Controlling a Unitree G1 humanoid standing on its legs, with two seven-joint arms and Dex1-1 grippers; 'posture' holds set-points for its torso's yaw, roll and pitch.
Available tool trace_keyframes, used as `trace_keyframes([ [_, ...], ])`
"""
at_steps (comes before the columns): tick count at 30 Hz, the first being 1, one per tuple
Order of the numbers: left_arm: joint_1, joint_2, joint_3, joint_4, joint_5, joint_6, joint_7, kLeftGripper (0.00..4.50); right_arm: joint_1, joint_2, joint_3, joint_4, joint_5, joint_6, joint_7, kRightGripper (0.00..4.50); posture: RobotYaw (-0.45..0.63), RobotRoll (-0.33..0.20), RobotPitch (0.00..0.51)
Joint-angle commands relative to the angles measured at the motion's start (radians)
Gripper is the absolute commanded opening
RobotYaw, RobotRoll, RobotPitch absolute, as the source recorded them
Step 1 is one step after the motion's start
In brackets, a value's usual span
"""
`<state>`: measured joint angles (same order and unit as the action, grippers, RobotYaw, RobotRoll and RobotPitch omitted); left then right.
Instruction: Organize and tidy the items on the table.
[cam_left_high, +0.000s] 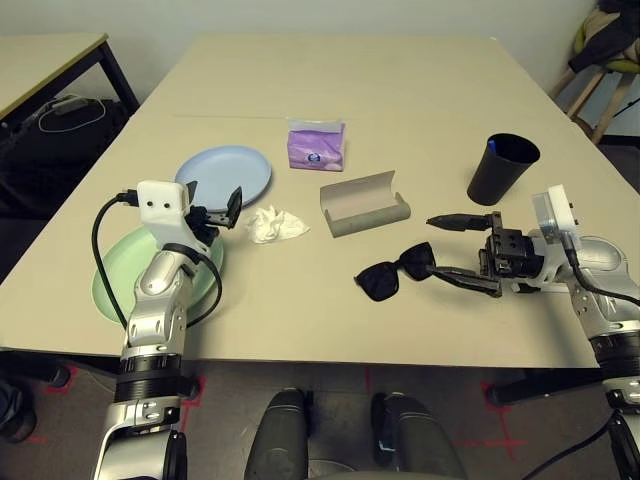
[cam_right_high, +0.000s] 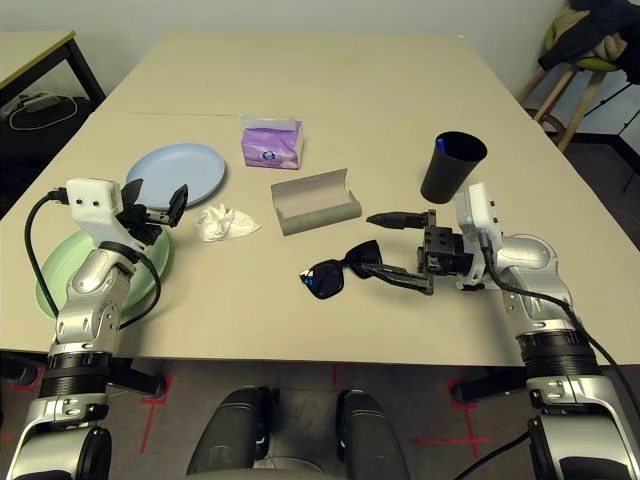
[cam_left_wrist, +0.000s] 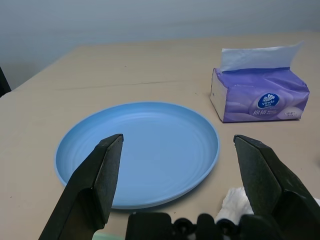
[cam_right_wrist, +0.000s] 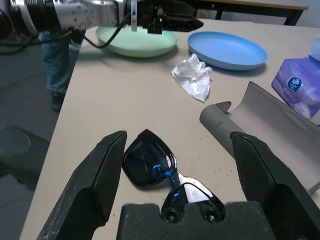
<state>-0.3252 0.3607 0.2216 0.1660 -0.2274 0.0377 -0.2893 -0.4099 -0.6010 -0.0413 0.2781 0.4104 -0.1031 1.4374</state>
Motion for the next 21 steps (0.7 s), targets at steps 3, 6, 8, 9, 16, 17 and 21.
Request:
trace_keyframes([
  [3,0.012,0.014,0.002,-0.031,-0.003,0.023,-0.015,4.5,-0.015,-0.02,0.033,0.001,-0.035,-0.005,0.003,4.48,0.17,0.0,0.077],
  [6,0.014,0.024,-0.001,-0.041,-0.009,0.041,-0.031,4.5,-0.018,-0.016,0.038,-0.008,-0.035,0.002,-0.007,4.48,0.17,0.0,0.077],
  [8,0.02,0.036,0.0,-0.054,-0.018,0.062,-0.05,4.5,-0.017,-0.011,0.041,-0.019,-0.032,0.007,-0.011,4.48,0.18,0.0,0.077],
  [9,0.023,0.043,0.001,-0.062,-0.024,0.076,-0.061,4.5,-0.016,-0.01,0.043,-0.024,-0.031,0.009,-0.012,4.48,0.18,0.0,0.077],
  [16,0.048,0.154,0.038,-0.135,-0.089,0.25,-0.147,4.5,-0.015,0.002,0.049,-0.037,-0.028,0.015,-0.018,4.48,0.18,0.0,0.08],
  [17,0.051,0.178,0.04,-0.141,-0.099,0.283,-0.166,4.5,-0.015,0.005,0.049,-0.037,-0.028,0.016,-0.018,4.48,0.18,0.0,0.08],
  [21,0.062,0.275,0.055,-0.151,-0.133,0.44,-0.221,4.5,-0.015,0.011,0.052,-0.036,-0.029,0.015,-0.018,4.48,0.19,0.0,0.081],
])
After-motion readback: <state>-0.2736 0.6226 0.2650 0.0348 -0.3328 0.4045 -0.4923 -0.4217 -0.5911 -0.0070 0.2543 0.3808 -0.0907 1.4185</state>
